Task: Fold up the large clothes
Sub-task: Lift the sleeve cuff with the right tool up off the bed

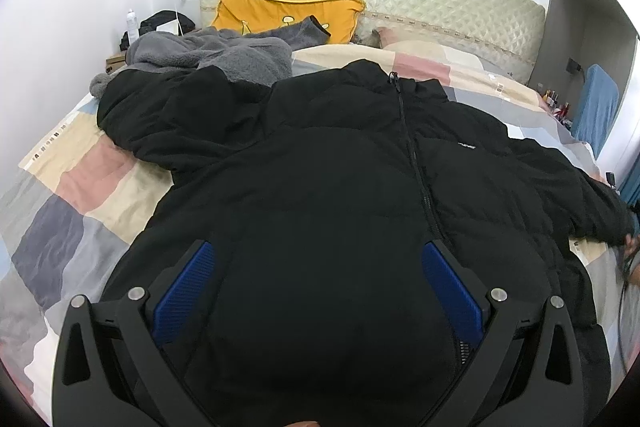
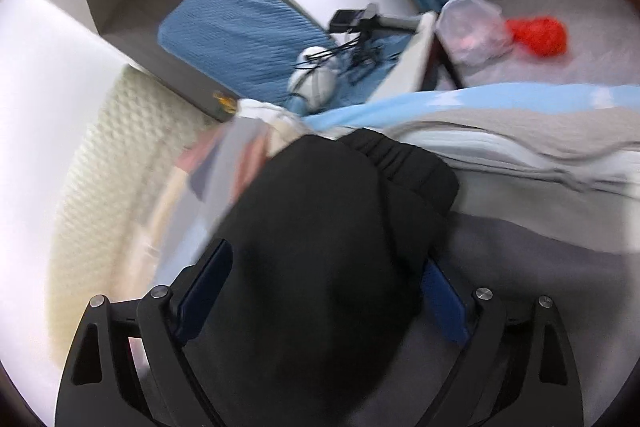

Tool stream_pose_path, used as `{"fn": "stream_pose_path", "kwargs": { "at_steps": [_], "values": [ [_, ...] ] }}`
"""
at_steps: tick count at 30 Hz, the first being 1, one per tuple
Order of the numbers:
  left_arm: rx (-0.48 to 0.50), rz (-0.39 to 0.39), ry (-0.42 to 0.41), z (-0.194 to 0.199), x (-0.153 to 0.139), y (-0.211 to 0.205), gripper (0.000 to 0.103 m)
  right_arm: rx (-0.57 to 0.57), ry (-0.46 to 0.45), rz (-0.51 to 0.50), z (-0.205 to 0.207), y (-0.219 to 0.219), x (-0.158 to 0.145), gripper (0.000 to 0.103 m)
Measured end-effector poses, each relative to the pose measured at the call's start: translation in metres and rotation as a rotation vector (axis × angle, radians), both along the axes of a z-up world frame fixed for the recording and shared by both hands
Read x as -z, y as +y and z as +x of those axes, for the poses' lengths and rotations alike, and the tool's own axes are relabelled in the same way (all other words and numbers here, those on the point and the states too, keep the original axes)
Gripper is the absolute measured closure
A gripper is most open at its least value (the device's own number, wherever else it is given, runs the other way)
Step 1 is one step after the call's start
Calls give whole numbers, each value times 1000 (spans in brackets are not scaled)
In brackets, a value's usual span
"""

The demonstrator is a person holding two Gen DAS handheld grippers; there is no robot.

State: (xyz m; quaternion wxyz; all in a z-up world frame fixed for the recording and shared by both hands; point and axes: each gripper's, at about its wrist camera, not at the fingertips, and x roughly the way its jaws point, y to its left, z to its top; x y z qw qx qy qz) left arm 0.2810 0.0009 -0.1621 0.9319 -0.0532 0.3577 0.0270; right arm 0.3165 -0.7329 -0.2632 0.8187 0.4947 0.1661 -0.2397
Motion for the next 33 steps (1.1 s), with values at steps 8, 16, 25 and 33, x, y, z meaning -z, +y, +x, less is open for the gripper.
{"fn": "stream_pose_path", "kwargs": {
  "at_steps": [8,16,25,33],
  "values": [
    [9,-12,-4,4,1,-4,0,-99,118,-256,28,39,-34,92],
    [22,12,-31,-4,-13,-5,0,-9,83,-344,8,36,-99,98],
    [68,70,-50,-20,-24,-9,0,-46,-4,-439,-14,60,-193,98],
    [99,32,-73,-32,-33,0,0,-201,-61,-621,-10,156,-288,97]
  ]
}}
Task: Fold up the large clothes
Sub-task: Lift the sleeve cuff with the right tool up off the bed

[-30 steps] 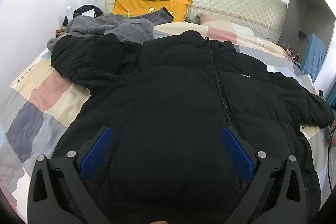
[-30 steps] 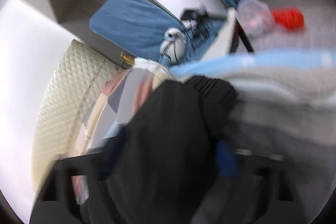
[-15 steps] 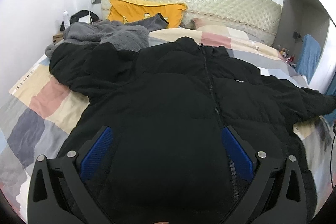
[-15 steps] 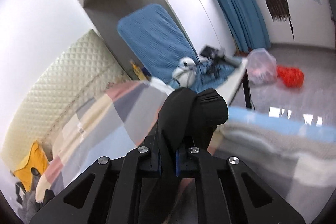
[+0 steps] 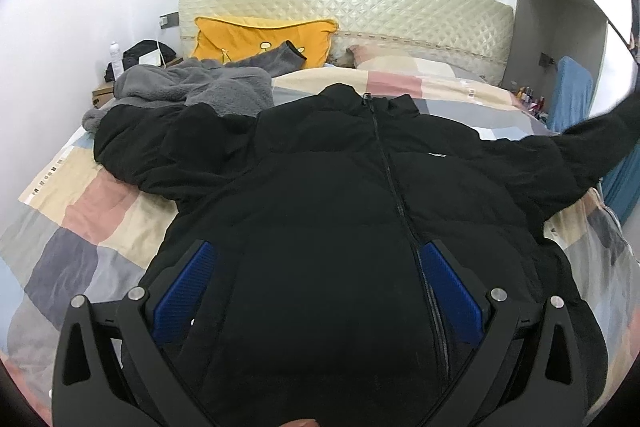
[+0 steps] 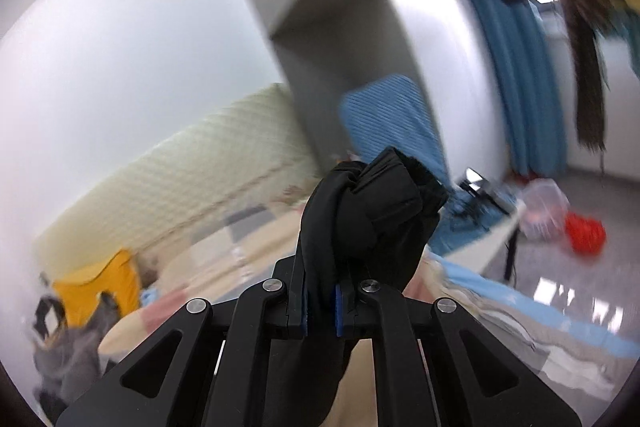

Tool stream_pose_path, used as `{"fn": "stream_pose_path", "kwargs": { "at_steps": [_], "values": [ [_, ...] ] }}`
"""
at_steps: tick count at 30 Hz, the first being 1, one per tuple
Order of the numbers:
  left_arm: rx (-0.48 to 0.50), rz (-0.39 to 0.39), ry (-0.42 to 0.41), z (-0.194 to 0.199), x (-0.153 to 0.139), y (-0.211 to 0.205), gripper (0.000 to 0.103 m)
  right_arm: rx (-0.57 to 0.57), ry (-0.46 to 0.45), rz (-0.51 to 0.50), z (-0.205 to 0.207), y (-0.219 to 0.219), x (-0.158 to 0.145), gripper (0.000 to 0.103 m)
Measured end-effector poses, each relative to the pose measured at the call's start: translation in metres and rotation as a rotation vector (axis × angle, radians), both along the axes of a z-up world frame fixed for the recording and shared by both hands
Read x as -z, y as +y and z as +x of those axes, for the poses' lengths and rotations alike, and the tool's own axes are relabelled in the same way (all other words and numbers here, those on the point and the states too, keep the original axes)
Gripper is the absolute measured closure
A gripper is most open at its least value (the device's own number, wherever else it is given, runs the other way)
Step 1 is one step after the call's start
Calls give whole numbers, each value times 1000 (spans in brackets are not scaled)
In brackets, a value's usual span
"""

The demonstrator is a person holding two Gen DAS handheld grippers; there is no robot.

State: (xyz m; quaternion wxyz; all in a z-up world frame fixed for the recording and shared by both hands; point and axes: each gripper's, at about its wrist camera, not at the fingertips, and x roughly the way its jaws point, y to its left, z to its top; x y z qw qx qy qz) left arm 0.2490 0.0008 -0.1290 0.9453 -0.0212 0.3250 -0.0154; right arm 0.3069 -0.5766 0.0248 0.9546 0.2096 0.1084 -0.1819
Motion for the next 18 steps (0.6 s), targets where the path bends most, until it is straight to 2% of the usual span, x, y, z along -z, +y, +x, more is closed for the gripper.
{"fn": "stream_pose_path", "kwargs": {
  "at_steps": [5,9,12,14,18],
  "values": [
    [13,-3,-4,-6,-4,7,0,-137,-24,-86,3,81,-46,94],
    [22,-30,6,-12,-4,17,0,-225,-30,-157,8,151,-71,93],
    [38,-89,18,-16,0,21,0,-302,-31,-181,13,197,-80,92],
    [48,-91,34,-18,4,19,0,-347,-28,-198,17,220,-82,92],
    [68,-72,13,-27,-1,17,0,-446,-13,-219,24,275,-83,91]
  ]
}}
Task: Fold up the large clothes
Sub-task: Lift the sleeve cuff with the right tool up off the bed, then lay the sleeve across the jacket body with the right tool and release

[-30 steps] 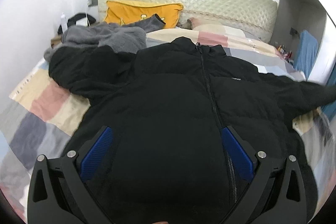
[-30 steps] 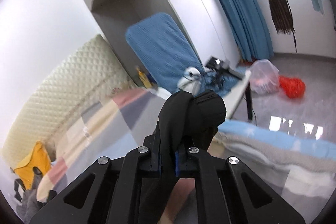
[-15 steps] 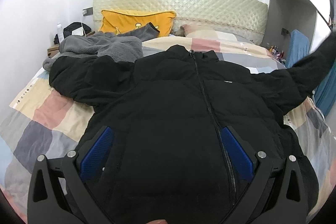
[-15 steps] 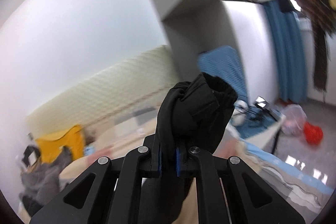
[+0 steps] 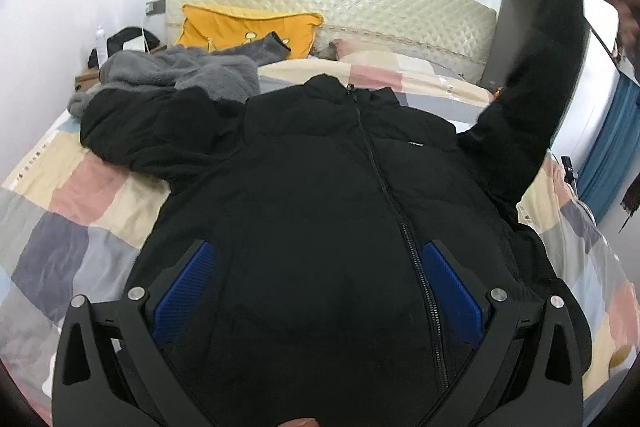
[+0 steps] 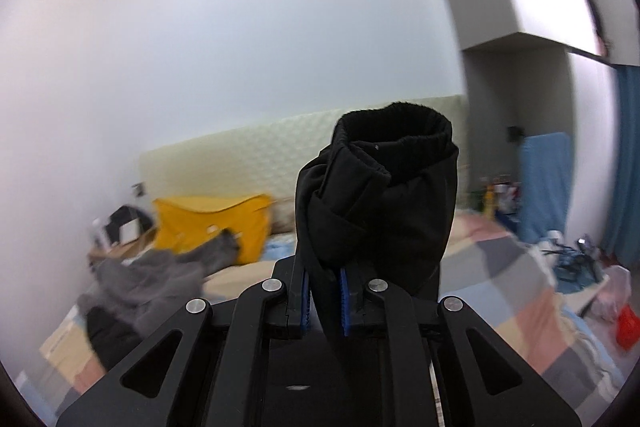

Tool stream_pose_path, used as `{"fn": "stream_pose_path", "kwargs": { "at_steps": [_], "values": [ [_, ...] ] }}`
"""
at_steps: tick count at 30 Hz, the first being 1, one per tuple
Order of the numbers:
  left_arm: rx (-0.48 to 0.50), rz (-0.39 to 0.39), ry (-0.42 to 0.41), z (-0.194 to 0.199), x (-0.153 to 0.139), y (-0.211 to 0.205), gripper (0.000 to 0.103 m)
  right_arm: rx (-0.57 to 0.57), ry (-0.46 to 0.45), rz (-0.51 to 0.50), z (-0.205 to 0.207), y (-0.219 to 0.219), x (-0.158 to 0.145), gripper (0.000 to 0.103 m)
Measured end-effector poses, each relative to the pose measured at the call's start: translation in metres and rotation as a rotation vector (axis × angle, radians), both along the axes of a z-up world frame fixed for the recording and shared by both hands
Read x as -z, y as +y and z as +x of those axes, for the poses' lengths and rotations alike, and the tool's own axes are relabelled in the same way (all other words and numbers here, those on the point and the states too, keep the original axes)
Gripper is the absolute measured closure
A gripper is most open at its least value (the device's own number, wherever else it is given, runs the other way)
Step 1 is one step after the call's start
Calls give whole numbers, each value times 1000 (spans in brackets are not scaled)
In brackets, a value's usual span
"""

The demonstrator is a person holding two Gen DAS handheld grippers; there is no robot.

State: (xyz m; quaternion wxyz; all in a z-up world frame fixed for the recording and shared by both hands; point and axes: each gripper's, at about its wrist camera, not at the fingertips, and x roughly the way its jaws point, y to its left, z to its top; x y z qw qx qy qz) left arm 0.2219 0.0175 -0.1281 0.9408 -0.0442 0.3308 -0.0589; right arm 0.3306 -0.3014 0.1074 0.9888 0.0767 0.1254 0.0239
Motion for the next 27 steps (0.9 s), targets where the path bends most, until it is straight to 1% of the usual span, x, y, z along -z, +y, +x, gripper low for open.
{"fn": "stream_pose_path", "kwargs": {
  "at_steps": [2,5,8,10,13,15,22,26,27],
  "values": [
    [5,4,-14,-1,-3,3,0,-76,39,0,6,27,3,88],
    [-5,13,-14,2,-4,14,0,-181,91,-8,16,65,9,84],
    [-24,-31,3,7,-3,29,0,-248,121,-61,23,101,23,83],
    [-42,-63,17,10,-2,40,0,-290,151,-78,28,123,38,83],
    [-67,-80,29,13,0,50,0,-368,218,-81,37,158,70,83],
    [-80,-83,35,14,2,53,0,-423,265,-93,41,183,95,86],
    [-99,-97,61,18,9,64,0,-594,444,-149,48,268,190,87],
    [-120,-117,73,21,12,73,0,-636,506,-159,51,302,223,87],
    [-125,-119,78,22,13,75,0,-642,504,-164,50,308,226,87]
  ]
}}
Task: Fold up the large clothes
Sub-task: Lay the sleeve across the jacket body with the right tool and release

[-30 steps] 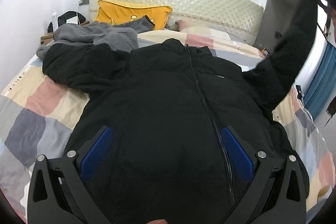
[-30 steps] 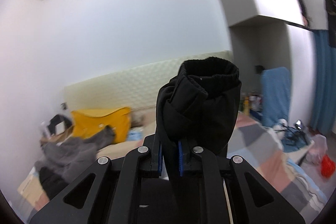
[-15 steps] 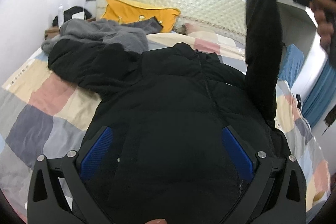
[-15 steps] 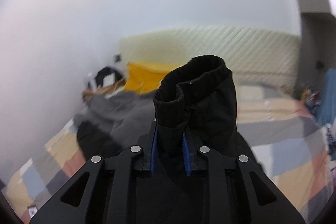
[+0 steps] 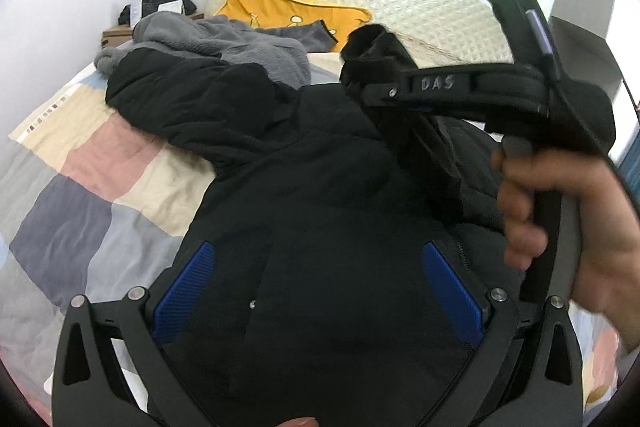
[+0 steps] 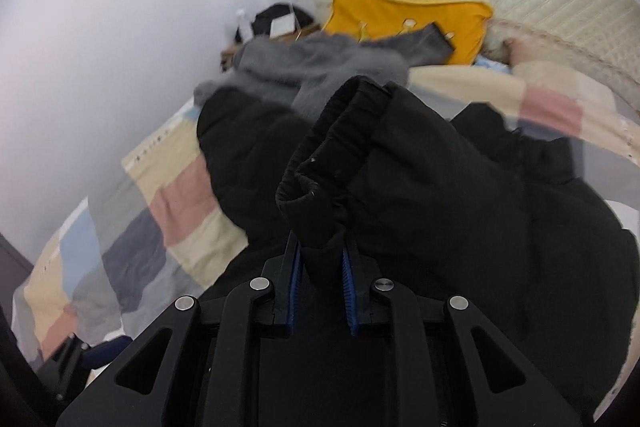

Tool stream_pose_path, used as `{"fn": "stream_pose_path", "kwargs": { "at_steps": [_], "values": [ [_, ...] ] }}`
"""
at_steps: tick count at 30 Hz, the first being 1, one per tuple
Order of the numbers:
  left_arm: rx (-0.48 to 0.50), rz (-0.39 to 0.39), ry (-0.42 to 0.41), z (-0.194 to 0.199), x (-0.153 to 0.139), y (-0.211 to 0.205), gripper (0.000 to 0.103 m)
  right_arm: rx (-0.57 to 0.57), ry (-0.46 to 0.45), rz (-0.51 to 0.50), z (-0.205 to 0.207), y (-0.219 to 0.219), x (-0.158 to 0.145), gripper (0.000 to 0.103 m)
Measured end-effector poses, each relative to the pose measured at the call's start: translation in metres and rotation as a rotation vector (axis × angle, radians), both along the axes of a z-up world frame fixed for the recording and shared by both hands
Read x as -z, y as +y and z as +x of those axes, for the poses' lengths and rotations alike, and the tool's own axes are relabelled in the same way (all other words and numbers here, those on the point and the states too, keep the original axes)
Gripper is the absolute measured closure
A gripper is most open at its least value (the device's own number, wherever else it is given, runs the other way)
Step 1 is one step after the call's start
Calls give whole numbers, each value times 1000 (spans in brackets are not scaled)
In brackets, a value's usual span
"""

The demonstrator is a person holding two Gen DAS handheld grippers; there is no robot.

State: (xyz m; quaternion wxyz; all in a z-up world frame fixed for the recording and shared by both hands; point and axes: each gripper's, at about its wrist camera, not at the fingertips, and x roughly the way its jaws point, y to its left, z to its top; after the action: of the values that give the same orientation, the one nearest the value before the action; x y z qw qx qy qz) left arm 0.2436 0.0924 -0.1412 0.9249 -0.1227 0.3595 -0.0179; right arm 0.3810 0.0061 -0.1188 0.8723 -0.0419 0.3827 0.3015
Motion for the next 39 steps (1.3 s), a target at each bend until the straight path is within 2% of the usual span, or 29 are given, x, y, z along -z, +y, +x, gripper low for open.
{"fn": "stream_pose_path", "kwargs": {
  "at_steps": [3,6,8,10,15,20,23,27,33,39],
  "values": [
    [-10,-12,13,2,3,6,0,-12,-20,-10,-1,0,-8,87],
    [-16,-23,16,4,4,8,0,-4,-34,-16,0,-9,-23,81],
    [-13,-21,16,5,4,7,0,6,-33,14,-1,-15,-29,57],
    [-6,-11,18,5,5,4,0,-3,-54,39,-6,-23,-42,46],
    [14,23,8,2,4,-5,0,16,-130,33,-23,-47,-67,46],
    [23,37,0,1,3,-10,0,143,-191,15,-39,-108,-75,46],
    [27,46,-7,1,2,-13,0,253,-203,-23,-46,-153,-64,46],
    [34,59,-15,2,2,-19,0,381,-189,-86,-55,-210,-33,46],
    [41,83,-12,4,5,-28,0,520,-39,-173,-50,-273,31,46],
    [37,88,-19,4,5,-30,0,573,76,-219,-49,-311,85,46]
  ]
}}
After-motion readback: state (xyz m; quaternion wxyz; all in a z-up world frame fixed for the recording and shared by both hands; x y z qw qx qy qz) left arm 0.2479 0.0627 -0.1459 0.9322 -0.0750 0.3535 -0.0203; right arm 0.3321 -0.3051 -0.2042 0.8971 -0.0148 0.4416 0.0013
